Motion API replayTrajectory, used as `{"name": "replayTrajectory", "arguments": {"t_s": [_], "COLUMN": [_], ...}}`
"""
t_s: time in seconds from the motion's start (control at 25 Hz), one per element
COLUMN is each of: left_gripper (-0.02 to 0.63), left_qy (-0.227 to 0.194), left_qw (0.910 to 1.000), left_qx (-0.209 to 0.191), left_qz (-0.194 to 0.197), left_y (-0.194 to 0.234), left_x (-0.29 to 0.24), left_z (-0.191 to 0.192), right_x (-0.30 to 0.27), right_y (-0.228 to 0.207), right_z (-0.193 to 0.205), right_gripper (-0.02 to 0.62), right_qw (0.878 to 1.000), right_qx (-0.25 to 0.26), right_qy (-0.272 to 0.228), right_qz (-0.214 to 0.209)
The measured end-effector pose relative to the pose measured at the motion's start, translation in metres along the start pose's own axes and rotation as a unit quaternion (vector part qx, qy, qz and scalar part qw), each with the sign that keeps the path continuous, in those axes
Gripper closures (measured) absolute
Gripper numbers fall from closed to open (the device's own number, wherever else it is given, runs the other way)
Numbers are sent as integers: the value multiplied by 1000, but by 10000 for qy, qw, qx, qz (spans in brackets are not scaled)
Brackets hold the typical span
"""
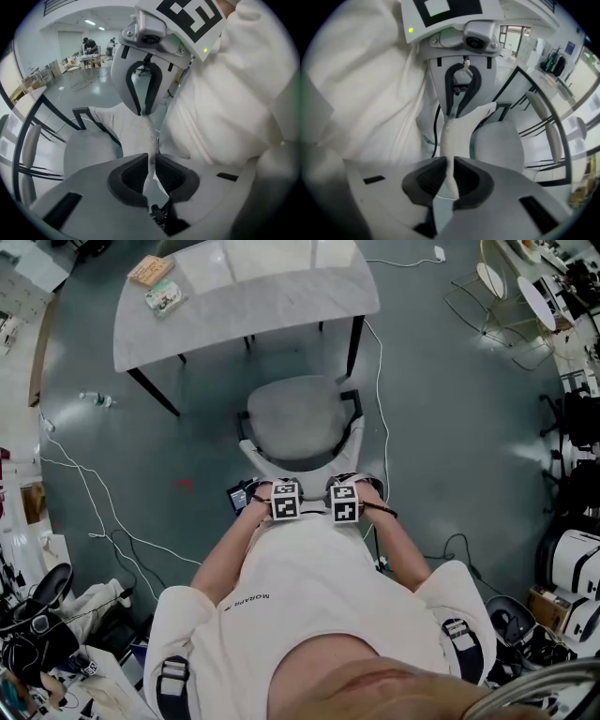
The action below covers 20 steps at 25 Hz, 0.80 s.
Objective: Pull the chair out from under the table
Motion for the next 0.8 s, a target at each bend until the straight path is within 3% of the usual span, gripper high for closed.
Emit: {"name": "replayTrajectory", "arguments": {"t_s": [0.04,0.16,0.32,0.44,0.56,0.68,0.8], "left_gripper": [566,583,601,600,601,600,600], "left_qy": [-147,-507,-408,-411,-828,-1369,-1805], "left_qw": [9998,9983,9992,9973,9897,9736,9454], "left_qx": [89,279,-22,-278,-156,-26,-52], "left_qz": [39,41,-24,-538,-1154,-1827,-2714], "left_y": [2,12,18,24,31,37,40], "left_x": [7,31,60,84,112,144,174], "left_z": [-5,-21,-44,-57,-72,-91,-108], "right_x": [8,31,60,86,115,149,182], "right_y": [-4,-19,-39,-52,-62,-74,-81], "right_z": [-4,-16,-36,-56,-72,-78,-86], "right_gripper": [576,581,581,581,581,581,581], "right_qw": [9998,9980,9916,9813,9662,9384,8900], "right_qx": [-75,-235,-302,-487,-579,-1058,-1681], "right_qy": [-124,-434,-856,-1397,-1822,-2337,-3137], "right_qz": [99,398,920,1230,1727,2313,2850]}}
Point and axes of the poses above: the fingertips, and each gripper's own axes: x backward along the fingers, y to its left, z out of its underside, the point moved 10 cm from there along x, backward along the fingers, and after that the axes turned 15 degrees about -y, right-handed, at the moved point
